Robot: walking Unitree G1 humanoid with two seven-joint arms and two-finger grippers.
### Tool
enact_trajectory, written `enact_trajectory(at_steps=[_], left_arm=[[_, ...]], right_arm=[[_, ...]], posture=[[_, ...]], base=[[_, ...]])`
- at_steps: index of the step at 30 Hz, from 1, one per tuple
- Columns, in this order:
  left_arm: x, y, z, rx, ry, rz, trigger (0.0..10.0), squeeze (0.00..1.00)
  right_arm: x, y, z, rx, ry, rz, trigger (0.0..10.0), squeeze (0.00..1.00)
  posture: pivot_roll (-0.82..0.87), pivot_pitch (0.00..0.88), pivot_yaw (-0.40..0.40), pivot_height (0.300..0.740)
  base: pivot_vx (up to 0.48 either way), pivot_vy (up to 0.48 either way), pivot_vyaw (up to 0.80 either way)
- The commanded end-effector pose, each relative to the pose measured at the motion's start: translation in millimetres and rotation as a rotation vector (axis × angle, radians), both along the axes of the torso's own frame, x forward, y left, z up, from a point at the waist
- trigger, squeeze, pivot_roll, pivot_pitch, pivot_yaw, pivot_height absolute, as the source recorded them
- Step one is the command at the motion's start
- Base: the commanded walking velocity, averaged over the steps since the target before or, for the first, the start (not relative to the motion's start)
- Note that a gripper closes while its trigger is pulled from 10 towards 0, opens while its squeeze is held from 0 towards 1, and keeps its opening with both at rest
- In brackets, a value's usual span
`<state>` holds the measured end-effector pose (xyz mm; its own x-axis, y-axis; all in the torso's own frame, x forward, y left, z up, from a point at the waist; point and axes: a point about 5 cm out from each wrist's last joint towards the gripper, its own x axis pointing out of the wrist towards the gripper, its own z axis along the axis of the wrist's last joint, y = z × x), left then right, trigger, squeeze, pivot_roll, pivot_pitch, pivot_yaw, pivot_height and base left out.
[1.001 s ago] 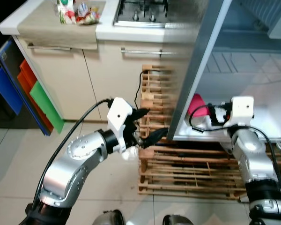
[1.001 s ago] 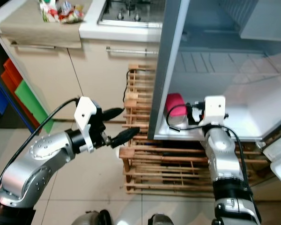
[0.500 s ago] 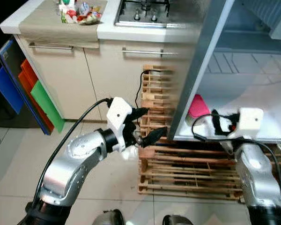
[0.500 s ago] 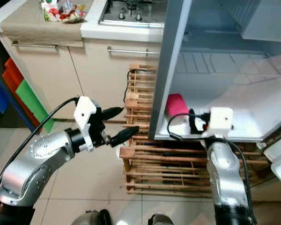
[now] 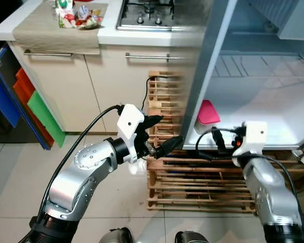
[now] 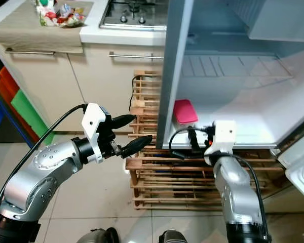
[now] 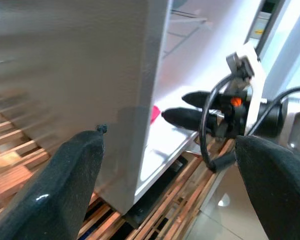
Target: Restocking fridge
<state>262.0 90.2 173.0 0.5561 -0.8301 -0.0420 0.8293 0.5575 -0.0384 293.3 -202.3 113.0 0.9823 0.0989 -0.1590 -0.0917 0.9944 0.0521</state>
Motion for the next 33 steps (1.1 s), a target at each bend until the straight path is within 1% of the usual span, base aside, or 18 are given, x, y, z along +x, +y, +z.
enact_trajectory(at_steps=[1, 4, 5, 6, 7, 9, 10, 11, 13, 16, 17, 21, 23, 25, 26, 29, 30, 33], left_arm=[[2.1, 1.2, 1.9, 0.01, -0.015, 0.004, 10.0, 0.0], [1.2, 1.1, 1.4, 0.007, -0.013, 0.009, 10.0, 0.0], [-0.3, 0.4, 0.3, 0.006, -0.01, 0.008, 10.0, 0.0], [-0.3, 0.4, 0.3, 0.006, -0.01, 0.008, 10.0, 0.0], [-0.9, 0.2, 0.0, 0.006, -0.008, 0.008, 10.0, 0.0], [-1.3, 0.2, -0.5, 0.006, -0.005, 0.008, 10.0, 0.0], [-1.3, 0.2, -0.5, 0.006, -0.005, 0.008, 10.0, 0.0], [-1.3, 0.4, -0.5, 0.006, -0.005, 0.009, 10.0, 0.0], [-0.8, 1.0, 0.2, 0.007, -0.007, 0.014, 10.0, 0.0], [-0.8, 1.8, 0.6, 0.007, -0.007, 0.019, 10.0, 0.0], [-1.7, 2.3, 0.6, 0.008, -0.007, 0.022, 10.0, 0.0], [-3.8, 2.7, 0.4, 0.009, -0.005, 0.024, 10.0, 0.0], [-4.7, 3.7, 0.6, 0.009, -0.004, 0.028, 10.0, 0.0], [-5.2, 4.9, 0.5, 0.01, -0.003, 0.033, 10.0, 0.0], [-5.2, 4.9, 0.5, 0.01, -0.003, 0.033, 10.0, 0.0], [-6.1, 5.2, -0.9, 0.012, 0.003, 0.032, 10.0, 0.0], [-6.1, 5.2, -0.9, 0.012, 0.003, 0.032, 10.0, 0.0], [-6.7, 5.0, -1.2, 0.013, 0.006, 0.029, 10.0, 0.0]], right_arm=[[1.5, 0.1, -2.4, -0.018, 0.024, 0.014, 10.0, 0.0], [8.5, 6.6, -2.6, -0.03, 0.027, 0.048, 10.0, 0.0], [15.8, 11.7, -2.3, -0.038, 0.023, 0.071, 10.0, 0.0], [15.8, 11.7, -2.3, -0.038, 0.023, 0.071, 10.0, 0.0], [20.3, 13.0, -2.7, -0.036, 0.025, 0.075, 10.0, 0.0], [27.6, 13.6, -5.0, -0.037, 0.036, 0.074, 10.0, 0.0], [27.6, 13.6, -5.0, -0.037, 0.036, 0.074, 10.0, 0.0], [33.5, 14.2, -6.9, -0.04, 0.044, 0.074, 10.0, 0.0], [39.6, 13.3, -9.2, -0.043, 0.051, 0.069, 10.0, 0.0], [44.2, 11.3, -10.2, -0.052, 0.052, 0.059, 10.0, 0.0], [47.9, 9.7, -8.9, -0.072, 0.04, 0.051, 10.0, 0.0], [50.8, 9.1, -0.6, -0.094, -0.004, 0.053, 10.0, 0.0], [48.1, 5.7, 7.4, -0.106, -0.044, 0.035, 10.0, 0.0], [40.3, 0.6, 15.9, -0.129, -0.093, 0.005, 10.0, 0.0], [40.3, 0.6, 15.9, -0.129, -0.093, 0.005, 10.0, 0.0], [14.6, -3.7, 30.3, -0.139, -0.18, -0.05, 10.0, 0.0], [14.6, -3.7, 30.3, -0.139, -0.18, -0.05, 10.0, 0.0], [-7.4, -10.7, 28.2, -0.141, -0.187, -0.107, 10.0, 0.0]], posture=[[-0.15, 0.095, -0.01, 0.74], [-0.14, 0.101, -0.013, 0.74], [-0.14, 0.105, -0.015, 0.74], [-0.14, 0.105, -0.015, 0.74], [-0.14, 0.108, -0.015, 0.74], [-0.14, 0.109, -0.017, 0.74], [-0.14, 0.109, -0.017, 0.74], [-0.13, 0.112, -0.02, 0.74], [-0.12, 0.115, -0.024, 0.74], [-0.12, 0.116, -0.025, 0.74], [-0.11, 0.12, -0.027, 0.74], [-0.11, 0.126, -0.034, 0.74], [-0.11, 0.13, -0.036, 0.74], [-0.11, 0.134, -0.038, 0.74], [-0.11, 0.134, -0.038, 0.74], [-0.13, 0.14, -0.037, 0.74], [-0.13, 0.14, -0.037, 0.74], [-0.13, 0.142, -0.036, 0.74]], base=[[0.0, 0.0, 0.0], [0.0, 0.0, 0.0], [0.0, 0.0, 0.0], [0.0, 0.0, 0.0], [0.0, 0.0, 0.0], [0.0, 0.0, 0.0], [0.0, 0.0, 0.0], [0.0, 0.0, 0.0], [0.0, 0.0, 0.0], [0.0, 0.0, 0.0], [0.0, 0.0, 0.0], [0.0, 0.0, 0.0], [0.0, 0.0, 0.0], [0.0, 0.0, 0.0], [0.0, 0.0, 0.0], [0.0, 0.0, 0.0], [0.0, 0.0, 0.0], [0.0, 0.0, 0.0]])
